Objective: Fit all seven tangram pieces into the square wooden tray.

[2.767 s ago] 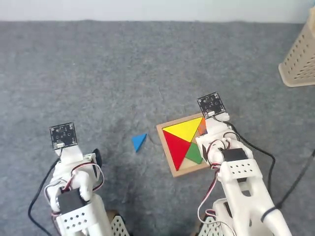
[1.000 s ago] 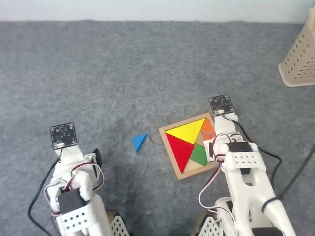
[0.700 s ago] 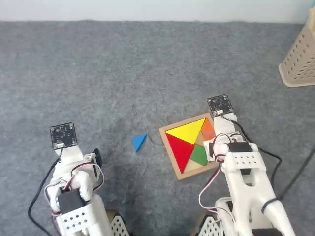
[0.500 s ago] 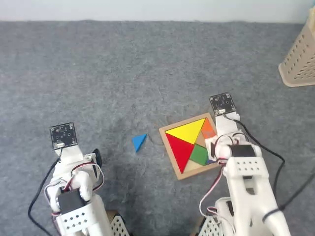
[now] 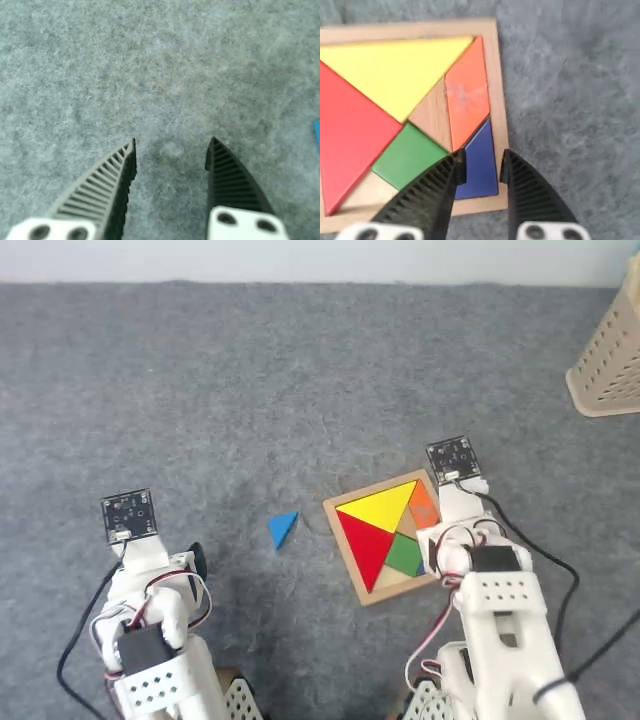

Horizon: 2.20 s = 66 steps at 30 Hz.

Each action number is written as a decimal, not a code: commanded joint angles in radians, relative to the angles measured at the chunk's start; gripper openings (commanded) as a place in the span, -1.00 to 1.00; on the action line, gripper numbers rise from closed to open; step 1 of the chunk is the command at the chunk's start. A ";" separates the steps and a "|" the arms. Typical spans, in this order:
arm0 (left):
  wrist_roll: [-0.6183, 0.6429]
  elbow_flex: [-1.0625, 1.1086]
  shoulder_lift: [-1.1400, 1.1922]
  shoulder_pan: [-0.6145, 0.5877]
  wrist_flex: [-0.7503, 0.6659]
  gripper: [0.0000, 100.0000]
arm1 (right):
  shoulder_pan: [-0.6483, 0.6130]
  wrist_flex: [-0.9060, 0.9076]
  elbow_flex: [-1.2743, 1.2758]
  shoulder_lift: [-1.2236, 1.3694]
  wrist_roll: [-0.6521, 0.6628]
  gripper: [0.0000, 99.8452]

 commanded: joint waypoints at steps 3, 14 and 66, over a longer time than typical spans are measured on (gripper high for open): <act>-0.006 -0.013 -0.020 -0.005 0.003 -0.57 | 0.019 0.001 -0.140 0.217 0.011 -0.79; -0.006 -0.013 -0.020 -0.005 0.003 -0.57 | 0.012 0.007 -0.227 0.418 0.009 -0.79; -0.006 -0.013 -0.020 -0.005 0.003 -0.57 | 0.059 0.139 -0.350 0.397 0.018 -0.78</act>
